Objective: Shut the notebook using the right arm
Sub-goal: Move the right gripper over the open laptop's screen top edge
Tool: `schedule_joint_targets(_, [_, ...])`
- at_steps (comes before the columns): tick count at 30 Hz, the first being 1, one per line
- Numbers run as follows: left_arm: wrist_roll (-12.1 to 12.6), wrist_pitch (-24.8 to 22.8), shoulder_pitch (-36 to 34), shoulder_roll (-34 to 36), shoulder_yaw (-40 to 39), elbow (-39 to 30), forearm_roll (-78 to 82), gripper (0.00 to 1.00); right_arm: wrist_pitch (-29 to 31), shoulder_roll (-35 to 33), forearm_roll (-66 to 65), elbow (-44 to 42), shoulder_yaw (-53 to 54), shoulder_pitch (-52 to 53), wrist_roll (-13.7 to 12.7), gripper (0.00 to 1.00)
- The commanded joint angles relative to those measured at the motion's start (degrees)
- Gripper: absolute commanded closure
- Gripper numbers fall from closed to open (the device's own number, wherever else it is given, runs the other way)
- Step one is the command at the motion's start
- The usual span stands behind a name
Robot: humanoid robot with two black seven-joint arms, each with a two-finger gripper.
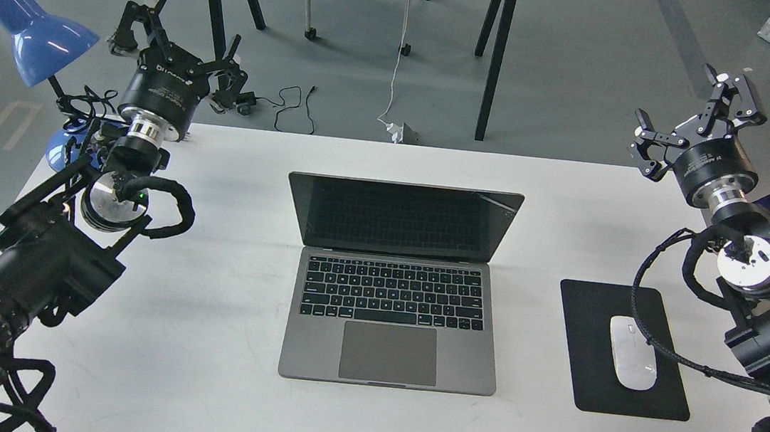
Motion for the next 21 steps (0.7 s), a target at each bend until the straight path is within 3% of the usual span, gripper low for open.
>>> schedule_joint_targets(1, [-0.2, 0.1, 0.0, 0.0, 0.1, 0.0, 0.1, 0.00, 0.0, 0.0, 0.0, 0.1, 0.0, -0.3, 0.0, 0.00])
schedule_joint_targets(9, [0.1, -0.6, 0.0, 0.1, 0.1, 0.0, -0.2, 0.00, 0.0, 0.6, -0.1, 0.5, -1.0, -0.4, -0.1, 0.00])
schedule_joint_targets(18, [0.1, -0.7, 0.1, 0.1, 0.1, 0.0, -0.2, 0.00, -0.2, 7.0, -0.1, 1.1, -5.2, 3.2, -0.5, 0.00])
schedule_joint_targets(21, [0.1, -0.7, 0.1, 0.1, 0.1, 0.0, -0.2, 0.00, -0.3, 8.8, -0.1, 2.8, -8.9, 3.8, -1.7, 0.00])
